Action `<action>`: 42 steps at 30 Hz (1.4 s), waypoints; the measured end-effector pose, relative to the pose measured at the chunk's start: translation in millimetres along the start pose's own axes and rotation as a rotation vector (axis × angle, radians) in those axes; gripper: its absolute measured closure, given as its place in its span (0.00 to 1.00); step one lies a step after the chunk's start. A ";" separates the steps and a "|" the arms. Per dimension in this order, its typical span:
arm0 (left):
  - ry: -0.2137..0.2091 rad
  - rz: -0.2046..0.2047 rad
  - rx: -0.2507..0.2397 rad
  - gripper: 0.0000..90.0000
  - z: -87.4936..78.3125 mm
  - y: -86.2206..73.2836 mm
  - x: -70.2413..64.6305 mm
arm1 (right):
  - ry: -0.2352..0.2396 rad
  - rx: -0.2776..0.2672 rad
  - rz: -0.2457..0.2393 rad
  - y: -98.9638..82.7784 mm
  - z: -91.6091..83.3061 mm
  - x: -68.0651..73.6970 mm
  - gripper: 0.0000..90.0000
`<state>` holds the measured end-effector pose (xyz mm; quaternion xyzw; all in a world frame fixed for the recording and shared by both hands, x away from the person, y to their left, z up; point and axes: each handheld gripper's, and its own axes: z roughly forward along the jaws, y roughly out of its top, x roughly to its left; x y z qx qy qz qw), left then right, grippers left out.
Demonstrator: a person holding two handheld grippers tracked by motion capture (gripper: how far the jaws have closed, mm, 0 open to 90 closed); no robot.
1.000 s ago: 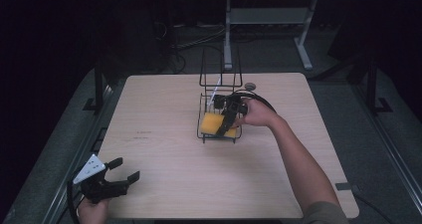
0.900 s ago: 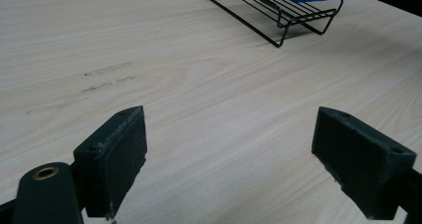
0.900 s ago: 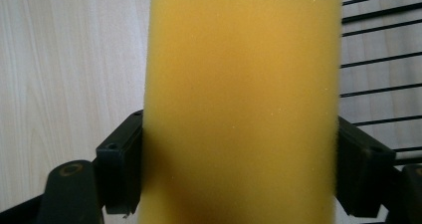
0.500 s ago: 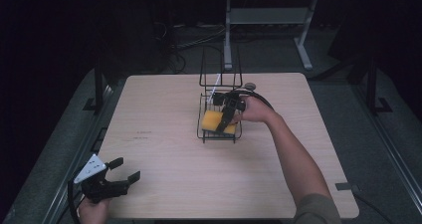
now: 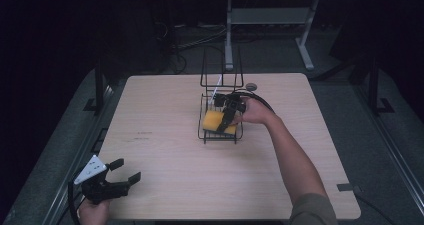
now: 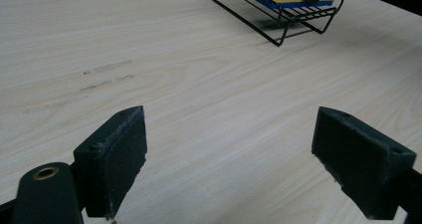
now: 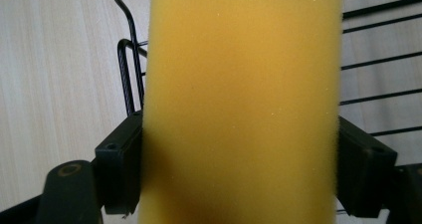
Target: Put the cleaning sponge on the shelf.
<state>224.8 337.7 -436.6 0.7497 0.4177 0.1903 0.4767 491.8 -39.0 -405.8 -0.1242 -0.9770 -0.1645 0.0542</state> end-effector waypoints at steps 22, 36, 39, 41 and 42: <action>0.001 0.000 0.001 0.15 -0.7 -1.0 -1.4 | -0.022 -0.048 0.008 -0.2 -5.2 6.9 0.17; -0.003 0.002 0.005 0.15 0.2 -0.6 -1.9 | -0.047 -0.159 0.035 -17.1 -15.5 11.6 0.17; -0.006 0.001 0.006 0.15 0.5 -0.5 -1.9 | -0.053 -0.158 0.032 -18.3 -17.3 12.4 0.17; -0.005 0.002 0.005 0.15 0.8 -0.4 -2.5 | -0.057 -0.154 0.043 -19.6 -20.4 13.8 0.17; -0.004 0.003 0.004 0.15 0.9 -0.4 -2.7 | -0.057 -0.154 0.043 -19.6 -20.4 13.8 0.17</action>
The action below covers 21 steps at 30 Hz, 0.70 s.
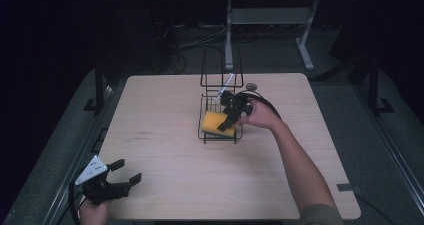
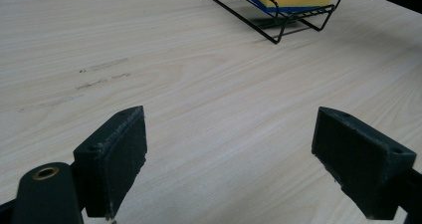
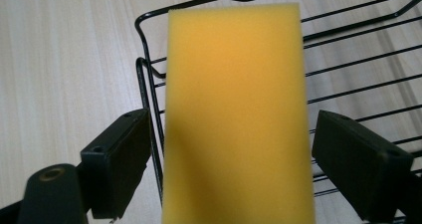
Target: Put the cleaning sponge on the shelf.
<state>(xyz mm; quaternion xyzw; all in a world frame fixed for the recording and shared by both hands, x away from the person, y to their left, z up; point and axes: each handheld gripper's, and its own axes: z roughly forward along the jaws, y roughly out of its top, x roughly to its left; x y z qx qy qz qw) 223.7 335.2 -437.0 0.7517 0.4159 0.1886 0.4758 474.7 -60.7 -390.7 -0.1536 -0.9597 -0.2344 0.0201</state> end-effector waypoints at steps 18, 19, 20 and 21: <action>0.001 -0.001 0.001 0.15 -1.2 0.0 0.4 | 0.001 -0.025 0.028 -10.8 -7.7 -0.1 0.17; 0.001 -0.001 0.001 0.15 -1.2 0.0 0.4 | -0.002 -0.023 0.035 -12.8 -7.4 -0.5 0.17; 0.000 0.000 0.001 0.15 -1.1 0.0 0.4 | -0.002 -0.023 0.035 -12.8 -7.4 -0.5 0.17; -0.001 0.001 0.003 0.15 -0.9 0.1 0.4 | -0.003 -0.029 0.037 -14.8 -7.0 -0.7 0.17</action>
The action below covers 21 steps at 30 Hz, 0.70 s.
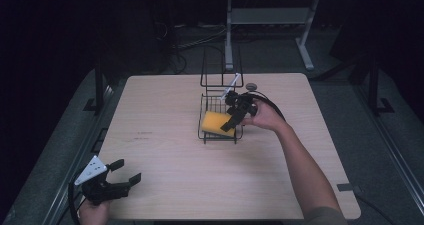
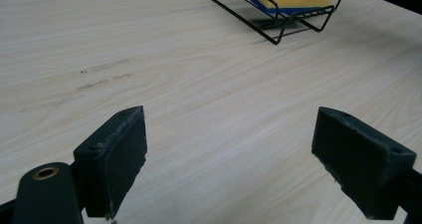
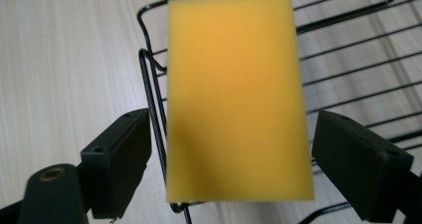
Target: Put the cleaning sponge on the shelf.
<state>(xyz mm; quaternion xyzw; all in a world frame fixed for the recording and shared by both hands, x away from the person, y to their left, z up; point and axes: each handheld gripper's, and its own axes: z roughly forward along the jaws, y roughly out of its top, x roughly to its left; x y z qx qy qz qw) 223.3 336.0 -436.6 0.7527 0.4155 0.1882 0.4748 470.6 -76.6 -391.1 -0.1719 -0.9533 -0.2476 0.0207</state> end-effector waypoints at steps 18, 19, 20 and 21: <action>-0.006 0.002 0.004 0.15 2.2 0.4 -1.9 | -0.006 -0.034 0.030 -28.2 -13.5 -2.6 0.17; -0.005 0.002 0.004 0.15 2.2 0.4 -1.9 | -0.006 -0.034 0.030 -28.2 -13.5 -2.6 0.17; -0.005 0.001 0.003 0.15 2.1 0.3 -1.9 | -0.011 -0.032 0.039 -30.5 -16.2 -2.5 0.17; -0.005 0.001 0.003 0.15 2.1 0.3 -1.9 | -0.016 -0.030 0.046 -32.0 -17.4 -2.4 0.17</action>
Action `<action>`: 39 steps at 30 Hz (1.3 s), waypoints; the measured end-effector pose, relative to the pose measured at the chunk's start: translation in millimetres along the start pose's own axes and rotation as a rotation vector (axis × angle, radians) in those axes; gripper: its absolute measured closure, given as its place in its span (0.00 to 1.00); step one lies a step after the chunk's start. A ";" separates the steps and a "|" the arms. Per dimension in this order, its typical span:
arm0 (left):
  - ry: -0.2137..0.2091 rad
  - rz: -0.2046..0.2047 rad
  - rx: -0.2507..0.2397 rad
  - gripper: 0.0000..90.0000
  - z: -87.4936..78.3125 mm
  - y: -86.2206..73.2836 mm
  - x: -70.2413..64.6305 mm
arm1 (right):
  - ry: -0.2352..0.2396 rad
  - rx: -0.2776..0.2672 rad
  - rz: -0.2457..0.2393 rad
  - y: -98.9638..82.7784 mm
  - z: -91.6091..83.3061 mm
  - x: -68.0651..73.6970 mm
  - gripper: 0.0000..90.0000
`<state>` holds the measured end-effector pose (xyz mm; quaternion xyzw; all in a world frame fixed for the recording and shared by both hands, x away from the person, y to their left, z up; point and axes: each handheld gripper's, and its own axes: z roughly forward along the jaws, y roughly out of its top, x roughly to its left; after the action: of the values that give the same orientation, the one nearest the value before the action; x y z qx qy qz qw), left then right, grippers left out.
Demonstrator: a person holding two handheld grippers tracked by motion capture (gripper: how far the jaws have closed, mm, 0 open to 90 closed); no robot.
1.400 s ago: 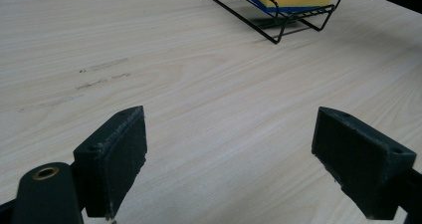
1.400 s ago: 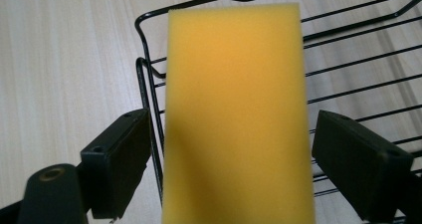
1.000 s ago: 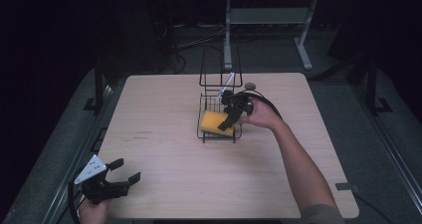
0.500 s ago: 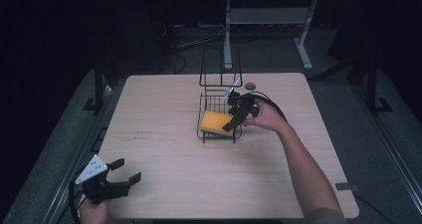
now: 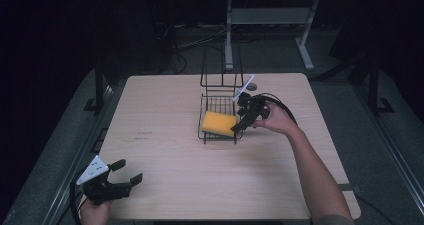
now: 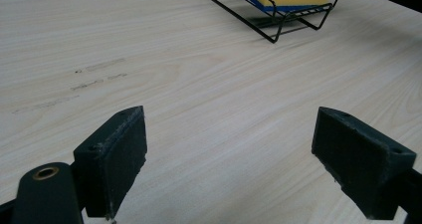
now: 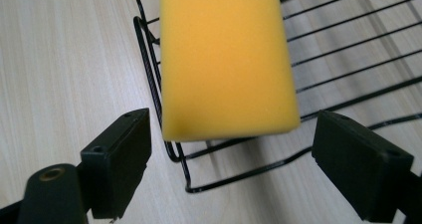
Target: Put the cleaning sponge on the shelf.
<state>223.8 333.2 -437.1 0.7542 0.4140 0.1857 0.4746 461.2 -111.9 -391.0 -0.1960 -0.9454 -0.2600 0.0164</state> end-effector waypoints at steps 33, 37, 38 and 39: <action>0.007 0.000 0.003 0.15 -0.3 -0.5 -0.7 | -0.009 -0.035 0.063 -51.5 -17.0 2.9 0.17; 0.006 -0.001 0.002 0.15 -0.5 -0.6 -0.6 | -0.016 -0.032 0.072 -59.9 -18.1 3.8 0.17; 0.006 -0.001 0.002 0.15 -0.5 -0.6 -0.6 | -0.016 -0.032 0.072 -59.9 -18.1 3.8 0.17; 0.006 -0.003 0.002 0.15 -0.5 -0.6 -0.6 | -0.017 -0.032 0.079 -63.5 -18.6 4.3 0.17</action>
<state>222.8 333.2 -437.3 0.7535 0.4168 0.1870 0.4728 431.8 -169.6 -405.1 -0.2356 -0.9328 -0.2724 0.0157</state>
